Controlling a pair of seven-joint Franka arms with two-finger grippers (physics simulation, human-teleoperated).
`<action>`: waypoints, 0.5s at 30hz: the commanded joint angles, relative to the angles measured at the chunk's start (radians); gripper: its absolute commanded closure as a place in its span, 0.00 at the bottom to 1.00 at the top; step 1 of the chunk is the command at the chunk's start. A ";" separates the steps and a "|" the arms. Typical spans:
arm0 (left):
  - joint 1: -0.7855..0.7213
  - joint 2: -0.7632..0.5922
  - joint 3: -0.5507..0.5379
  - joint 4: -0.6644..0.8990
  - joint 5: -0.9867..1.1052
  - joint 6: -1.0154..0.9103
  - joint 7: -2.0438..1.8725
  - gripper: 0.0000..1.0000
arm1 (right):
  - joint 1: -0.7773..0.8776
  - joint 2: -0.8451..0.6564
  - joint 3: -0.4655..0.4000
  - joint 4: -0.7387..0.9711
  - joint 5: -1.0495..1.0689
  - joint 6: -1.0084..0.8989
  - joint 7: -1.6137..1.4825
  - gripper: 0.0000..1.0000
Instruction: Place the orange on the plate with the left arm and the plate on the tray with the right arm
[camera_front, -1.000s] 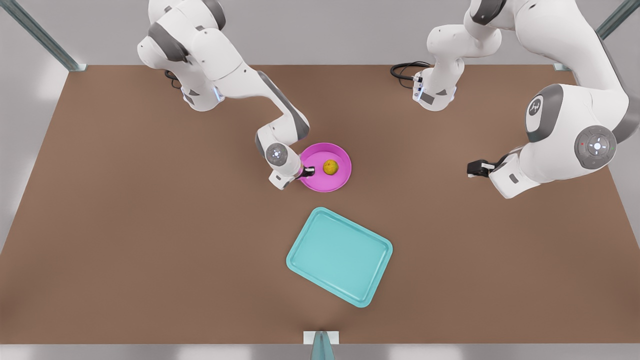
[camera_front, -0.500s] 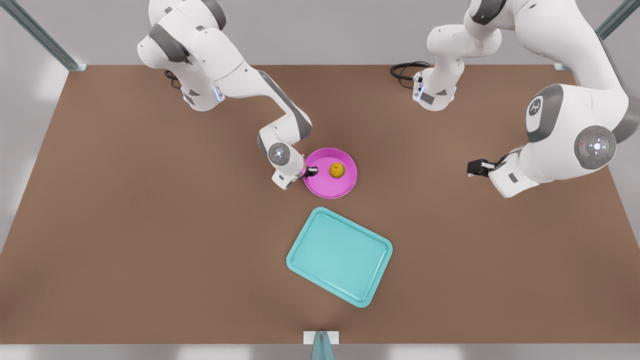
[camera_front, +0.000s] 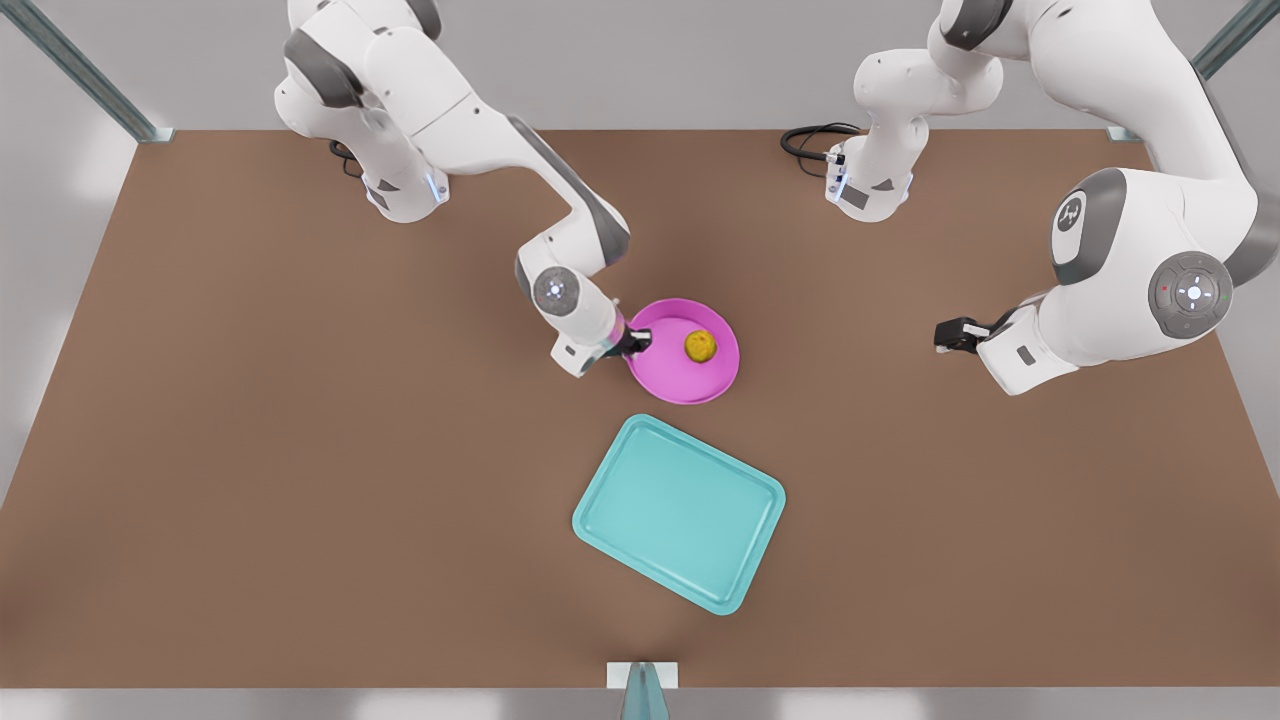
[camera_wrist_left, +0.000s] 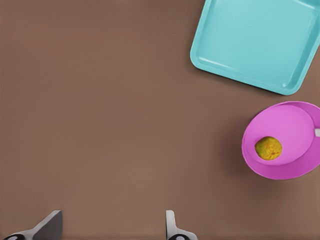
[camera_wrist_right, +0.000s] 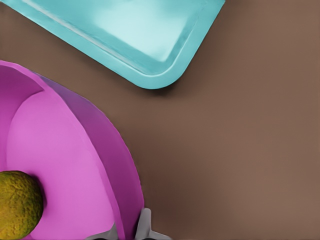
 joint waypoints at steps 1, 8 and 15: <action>0.000 -0.001 0.000 0.000 0.000 -0.001 0.008 0.00 | -0.022 0.003 -0.001 0.035 0.006 -0.005 0.037 0.79; 0.000 -0.001 0.000 0.000 0.000 -0.001 0.008 0.00 | -0.132 0.224 -0.008 0.387 0.025 -0.005 0.034 0.79; 0.000 0.000 0.000 0.000 0.000 -0.001 0.005 0.00 | -0.211 0.428 -0.010 0.642 0.075 0.002 0.065 0.79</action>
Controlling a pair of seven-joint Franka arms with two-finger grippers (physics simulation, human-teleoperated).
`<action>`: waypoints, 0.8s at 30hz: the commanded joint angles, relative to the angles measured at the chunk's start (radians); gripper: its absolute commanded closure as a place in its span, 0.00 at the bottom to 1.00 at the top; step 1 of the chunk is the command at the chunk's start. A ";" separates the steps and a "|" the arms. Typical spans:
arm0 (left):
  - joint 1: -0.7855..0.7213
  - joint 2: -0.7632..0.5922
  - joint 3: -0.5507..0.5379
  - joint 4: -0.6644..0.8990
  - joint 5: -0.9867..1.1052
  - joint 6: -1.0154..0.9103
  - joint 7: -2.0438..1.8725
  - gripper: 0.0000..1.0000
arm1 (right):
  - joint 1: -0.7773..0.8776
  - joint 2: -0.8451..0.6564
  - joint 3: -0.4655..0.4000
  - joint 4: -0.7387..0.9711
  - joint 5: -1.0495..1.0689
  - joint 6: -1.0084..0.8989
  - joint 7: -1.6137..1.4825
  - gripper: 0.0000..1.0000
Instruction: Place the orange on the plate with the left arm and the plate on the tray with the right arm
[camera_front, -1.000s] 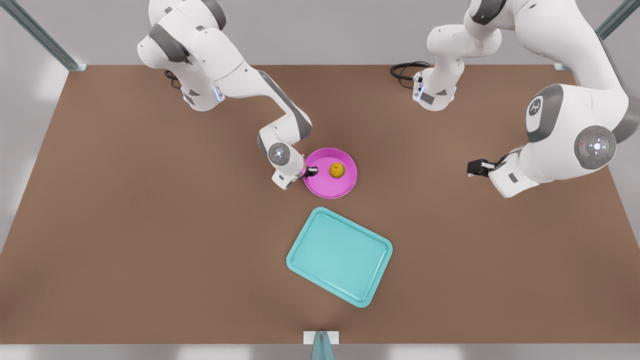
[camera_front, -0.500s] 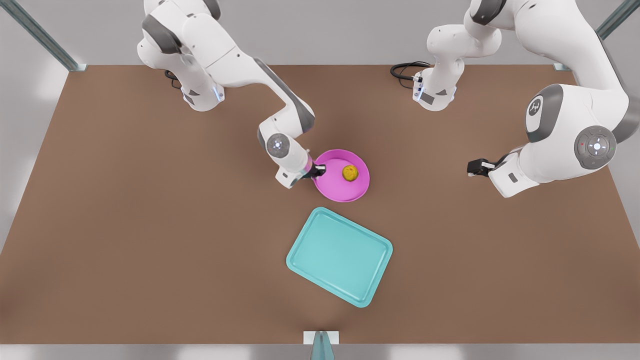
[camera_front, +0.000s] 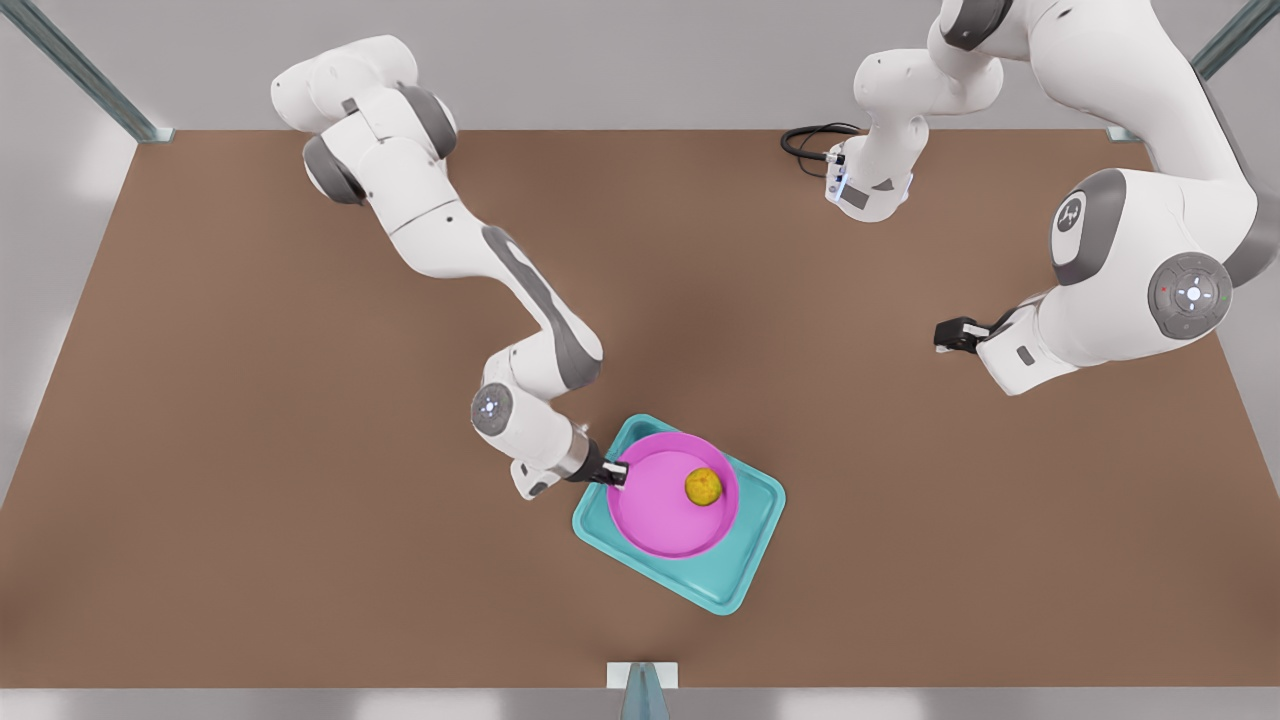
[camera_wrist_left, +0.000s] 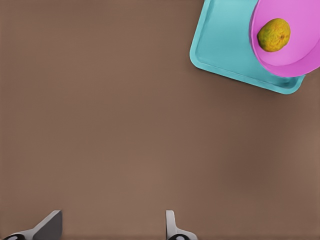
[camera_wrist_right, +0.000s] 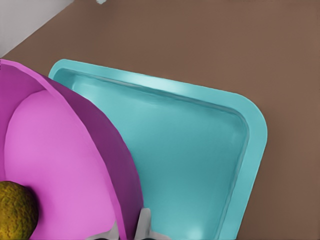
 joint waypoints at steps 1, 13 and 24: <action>0.000 -0.001 0.000 0.000 0.000 0.000 0.002 0.00 | -0.005 0.017 0.000 0.020 0.008 0.002 0.052 0.79; 0.000 -0.001 0.000 0.000 0.000 -0.002 0.002 0.00 | 0.029 -0.182 -0.080 -0.118 -0.093 -0.332 -0.131 0.00; 0.000 0.011 0.021 -0.006 0.000 -0.005 0.005 0.00 | -0.287 -0.776 -0.132 -0.185 -0.643 -1.058 -0.624 0.00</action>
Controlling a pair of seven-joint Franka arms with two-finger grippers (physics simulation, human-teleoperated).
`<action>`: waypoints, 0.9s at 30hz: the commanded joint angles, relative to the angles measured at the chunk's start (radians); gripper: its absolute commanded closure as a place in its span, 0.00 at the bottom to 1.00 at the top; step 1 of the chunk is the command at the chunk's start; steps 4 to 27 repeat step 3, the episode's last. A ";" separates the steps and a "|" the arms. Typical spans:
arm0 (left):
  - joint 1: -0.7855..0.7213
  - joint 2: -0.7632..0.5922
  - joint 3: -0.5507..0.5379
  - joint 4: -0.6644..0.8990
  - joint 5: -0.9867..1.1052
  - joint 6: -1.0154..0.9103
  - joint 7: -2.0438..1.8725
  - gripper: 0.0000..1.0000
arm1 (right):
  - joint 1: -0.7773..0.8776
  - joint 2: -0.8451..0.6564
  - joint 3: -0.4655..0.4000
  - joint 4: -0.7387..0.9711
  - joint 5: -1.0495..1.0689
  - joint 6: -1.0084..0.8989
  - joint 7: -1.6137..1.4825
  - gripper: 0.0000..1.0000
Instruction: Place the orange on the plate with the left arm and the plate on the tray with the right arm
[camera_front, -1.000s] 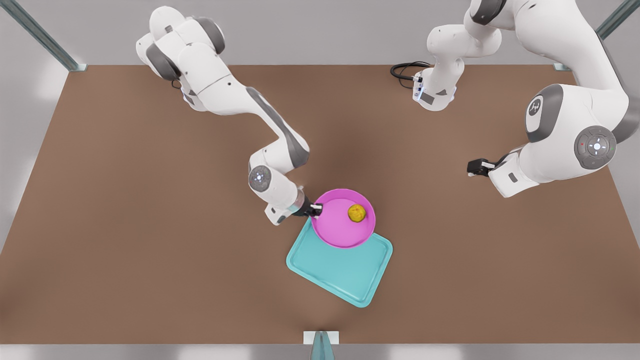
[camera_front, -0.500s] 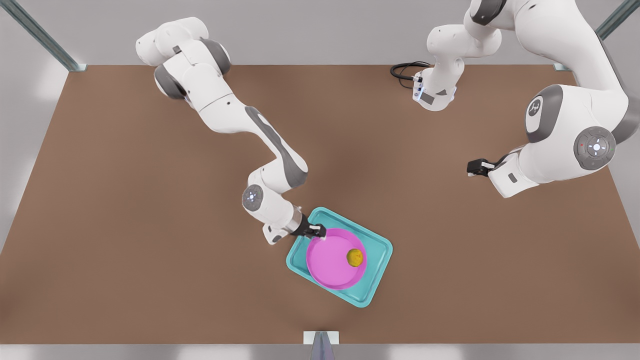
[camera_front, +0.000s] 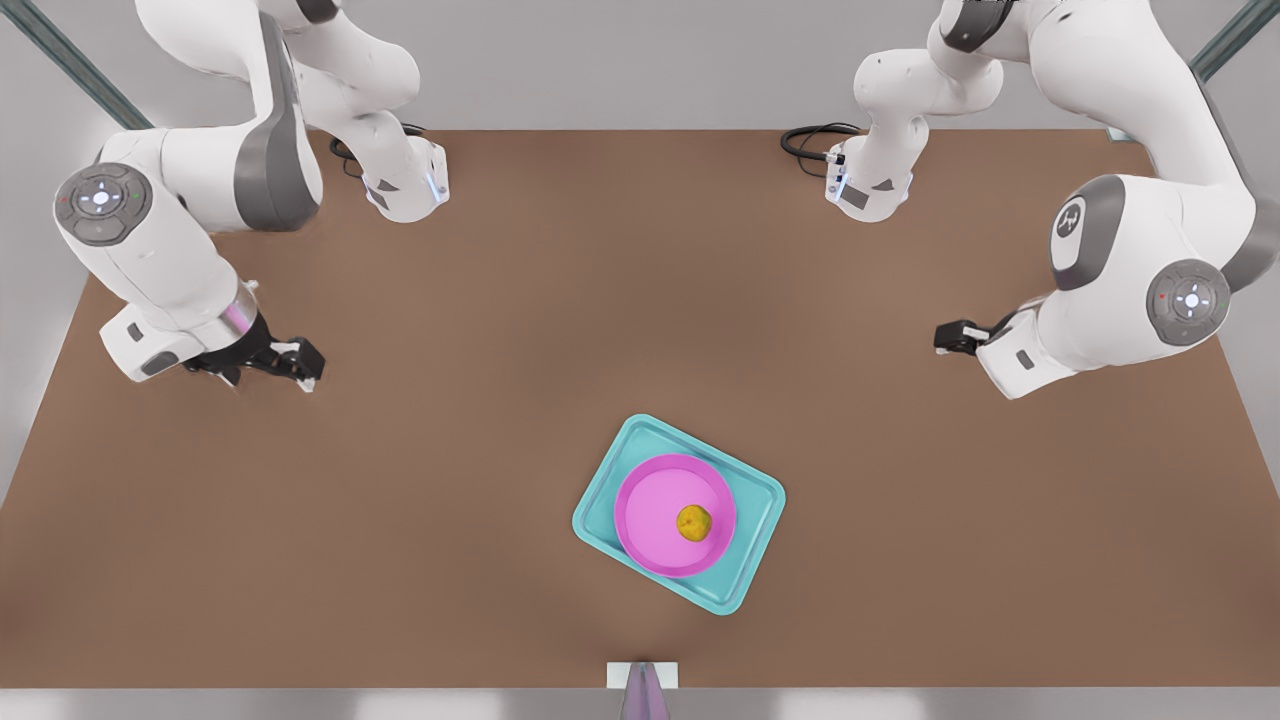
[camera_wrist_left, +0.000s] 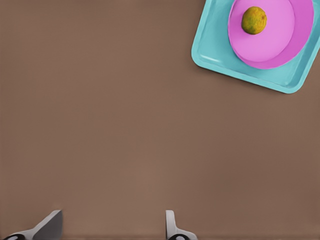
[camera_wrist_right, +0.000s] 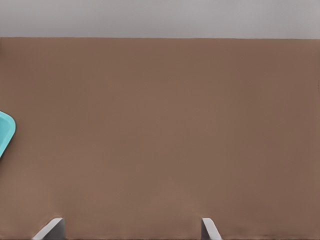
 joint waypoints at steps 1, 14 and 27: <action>0.001 0.003 0.014 -0.002 0.001 -0.001 0.004 0.00 | 0.002 -0.021 0.000 -0.011 -0.040 -0.204 -0.370 0.00; 0.001 0.003 0.019 0.004 -0.001 0.003 -0.010 0.00 | 0.002 -0.023 0.000 -0.010 -0.040 -0.206 -0.372 0.00; 0.001 0.003 0.019 0.004 -0.001 0.003 -0.010 0.00 | 0.002 -0.023 0.000 -0.010 -0.040 -0.206 -0.372 0.00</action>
